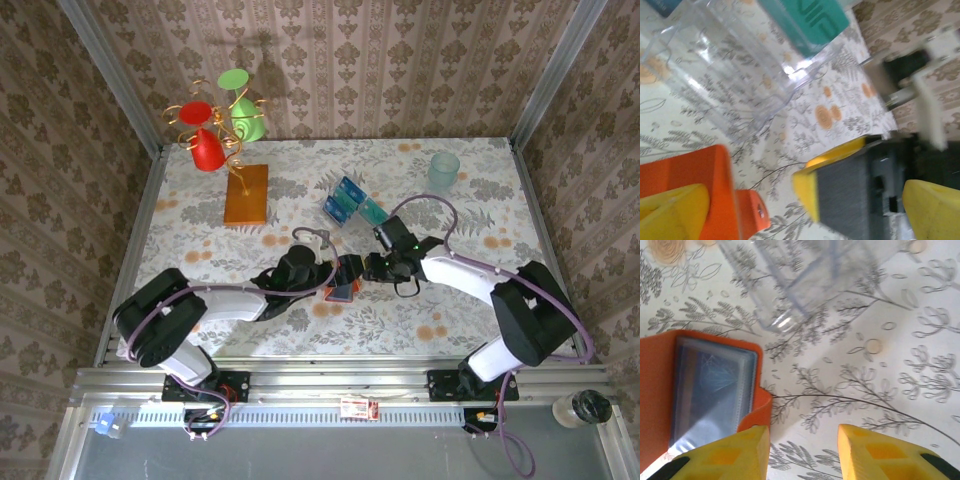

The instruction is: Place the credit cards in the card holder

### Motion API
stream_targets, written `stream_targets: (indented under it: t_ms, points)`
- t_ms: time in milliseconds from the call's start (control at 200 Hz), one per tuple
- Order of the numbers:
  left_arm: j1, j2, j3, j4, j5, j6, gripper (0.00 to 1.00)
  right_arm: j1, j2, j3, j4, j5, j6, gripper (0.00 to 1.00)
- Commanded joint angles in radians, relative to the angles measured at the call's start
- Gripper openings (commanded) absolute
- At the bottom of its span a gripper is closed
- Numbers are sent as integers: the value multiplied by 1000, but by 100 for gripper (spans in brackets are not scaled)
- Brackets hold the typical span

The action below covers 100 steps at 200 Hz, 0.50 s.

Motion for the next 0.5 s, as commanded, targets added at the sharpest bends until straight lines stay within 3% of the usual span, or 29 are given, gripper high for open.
stream_targets:
  t_ms: [0,495]
  points:
    - [-22,31,21,-23,-8,-13,100,-30,-40,-34,-20,-9,26,40]
    - [-126,108,-2,-58,-166,-43,100,-132,-195,-128,-41,-83,43,41]
